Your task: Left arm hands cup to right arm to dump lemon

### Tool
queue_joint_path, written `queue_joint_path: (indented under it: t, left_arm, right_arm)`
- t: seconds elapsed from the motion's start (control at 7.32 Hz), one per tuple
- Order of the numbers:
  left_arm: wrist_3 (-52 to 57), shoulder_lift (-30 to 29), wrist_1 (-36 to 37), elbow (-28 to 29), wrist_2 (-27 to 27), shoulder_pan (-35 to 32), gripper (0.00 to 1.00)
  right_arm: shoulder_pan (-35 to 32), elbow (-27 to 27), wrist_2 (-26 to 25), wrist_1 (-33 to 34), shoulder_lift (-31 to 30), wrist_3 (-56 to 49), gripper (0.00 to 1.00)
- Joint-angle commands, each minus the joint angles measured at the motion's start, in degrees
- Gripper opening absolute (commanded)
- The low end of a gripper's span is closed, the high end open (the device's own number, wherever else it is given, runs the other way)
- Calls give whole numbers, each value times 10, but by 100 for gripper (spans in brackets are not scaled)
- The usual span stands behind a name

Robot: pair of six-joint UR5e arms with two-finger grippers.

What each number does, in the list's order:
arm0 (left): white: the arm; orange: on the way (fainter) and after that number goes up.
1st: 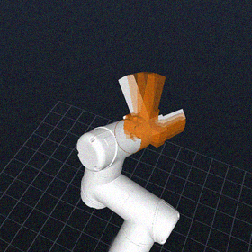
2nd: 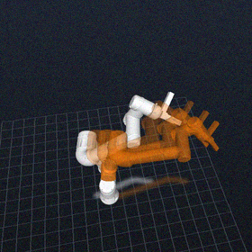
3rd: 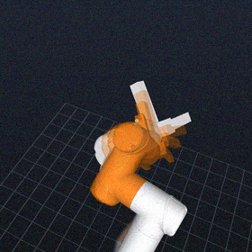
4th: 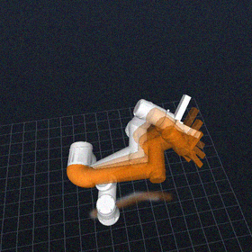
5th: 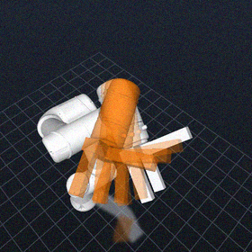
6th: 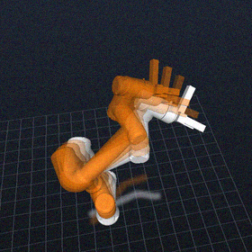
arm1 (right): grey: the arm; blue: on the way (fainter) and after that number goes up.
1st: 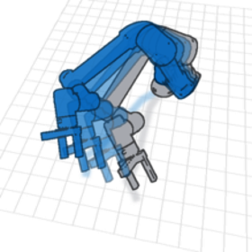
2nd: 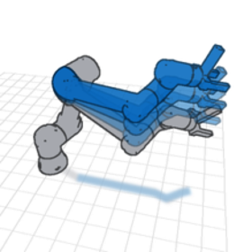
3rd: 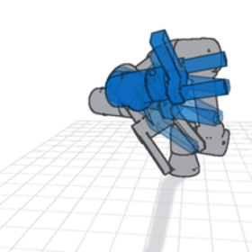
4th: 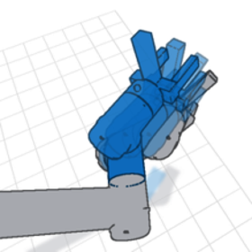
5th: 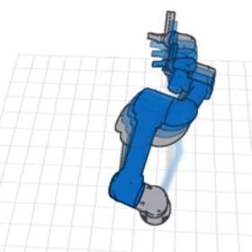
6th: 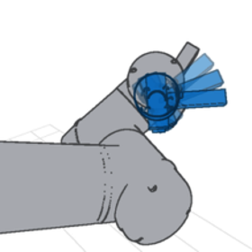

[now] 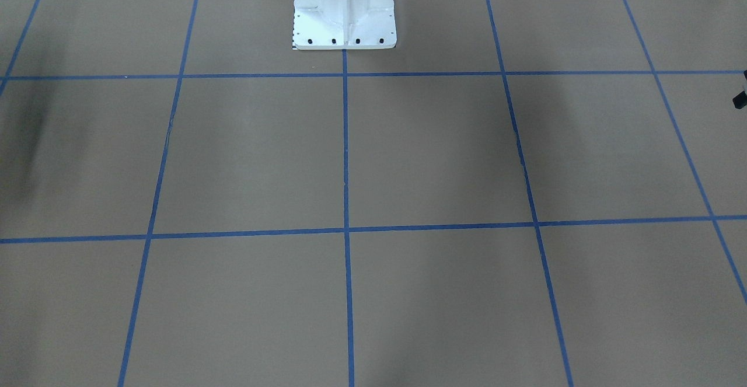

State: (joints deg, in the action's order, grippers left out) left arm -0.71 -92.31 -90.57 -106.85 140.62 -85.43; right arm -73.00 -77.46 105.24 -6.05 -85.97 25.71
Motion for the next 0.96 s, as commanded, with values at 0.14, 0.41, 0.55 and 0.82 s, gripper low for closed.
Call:
queue_joint_path:
  t: [0.14, 0.41, 0.55, 0.82]
  left_arm:
    - [-4, -28, -23, 3, -5, 0, 100]
    - [-24, -56, -43, 1, -3, 47, 100]
    - [-54, -77, -45, 2, -3, 73, 100]
    - [-183, -130, -45, 1, -3, 97, 100]
  right_arm:
    - [160, -2, -166, 70, 86, 23, 0]
    - [208, -4, -209, 89, 123, 24, 0]
    - [231, -4, -224, 100, 149, 24, 0]
    - [288, -19, -293, 151, 191, 34, 0]
